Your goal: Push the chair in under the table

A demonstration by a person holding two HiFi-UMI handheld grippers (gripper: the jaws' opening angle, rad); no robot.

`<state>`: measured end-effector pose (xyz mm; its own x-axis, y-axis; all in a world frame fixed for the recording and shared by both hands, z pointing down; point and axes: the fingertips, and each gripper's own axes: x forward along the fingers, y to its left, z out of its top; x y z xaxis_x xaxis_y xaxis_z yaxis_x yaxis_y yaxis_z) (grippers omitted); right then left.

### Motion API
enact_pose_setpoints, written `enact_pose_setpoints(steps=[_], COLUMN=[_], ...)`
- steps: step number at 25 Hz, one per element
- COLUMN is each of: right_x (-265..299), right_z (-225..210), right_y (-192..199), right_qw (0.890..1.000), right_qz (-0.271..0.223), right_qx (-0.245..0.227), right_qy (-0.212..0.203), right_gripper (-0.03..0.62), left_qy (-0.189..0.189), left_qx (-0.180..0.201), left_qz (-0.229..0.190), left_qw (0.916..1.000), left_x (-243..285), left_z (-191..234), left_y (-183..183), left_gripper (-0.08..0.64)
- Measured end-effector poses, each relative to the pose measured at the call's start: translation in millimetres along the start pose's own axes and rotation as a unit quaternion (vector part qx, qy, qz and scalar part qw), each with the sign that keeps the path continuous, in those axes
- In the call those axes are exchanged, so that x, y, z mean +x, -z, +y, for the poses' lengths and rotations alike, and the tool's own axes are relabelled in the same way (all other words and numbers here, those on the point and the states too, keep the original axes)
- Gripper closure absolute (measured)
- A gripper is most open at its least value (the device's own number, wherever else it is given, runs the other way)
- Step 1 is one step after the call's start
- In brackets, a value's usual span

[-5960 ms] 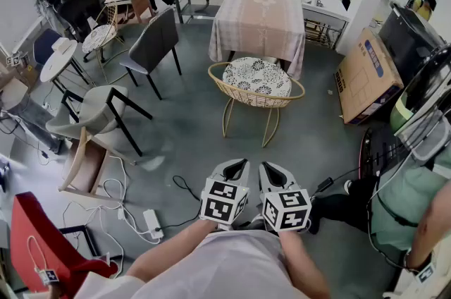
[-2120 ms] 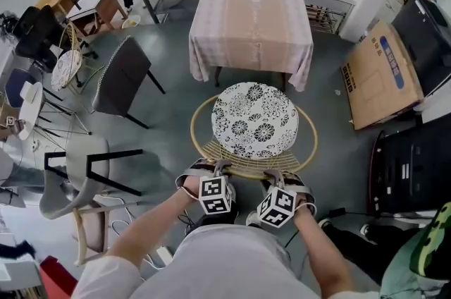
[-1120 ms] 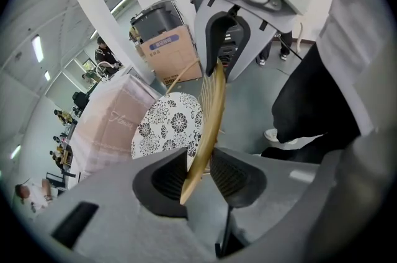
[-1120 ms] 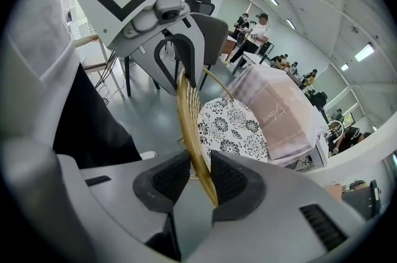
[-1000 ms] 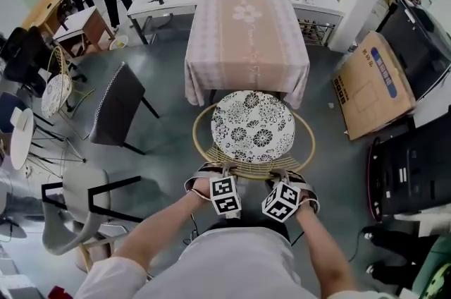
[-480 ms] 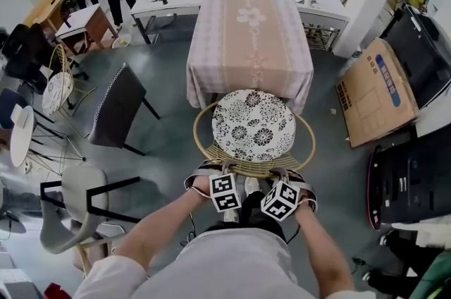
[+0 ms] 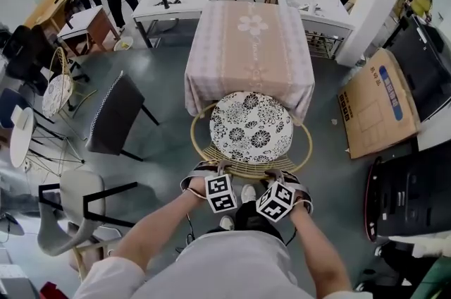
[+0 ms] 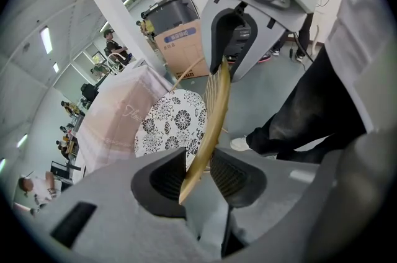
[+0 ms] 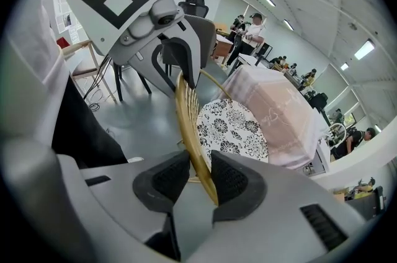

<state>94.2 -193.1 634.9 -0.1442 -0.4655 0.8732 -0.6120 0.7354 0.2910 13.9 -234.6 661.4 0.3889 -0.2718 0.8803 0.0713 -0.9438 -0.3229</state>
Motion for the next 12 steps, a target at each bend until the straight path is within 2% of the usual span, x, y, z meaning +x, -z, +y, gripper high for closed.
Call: enact_pose_setpoints(steps=[12], right_x=[23], right_z=[-50], right_y=[-15], right_qw=[1.0], right_qz=[-0.01], right_qx=[-0.002], right_qy=[-0.008], right_gripper=[0.497], left_qy=[-0.014], left_qx=[-0.014], left_qz=[0.011], left_qw=[0.9997], left_x=[22], left_z=[52], left_y=[-4], left_gripper=[0.443])
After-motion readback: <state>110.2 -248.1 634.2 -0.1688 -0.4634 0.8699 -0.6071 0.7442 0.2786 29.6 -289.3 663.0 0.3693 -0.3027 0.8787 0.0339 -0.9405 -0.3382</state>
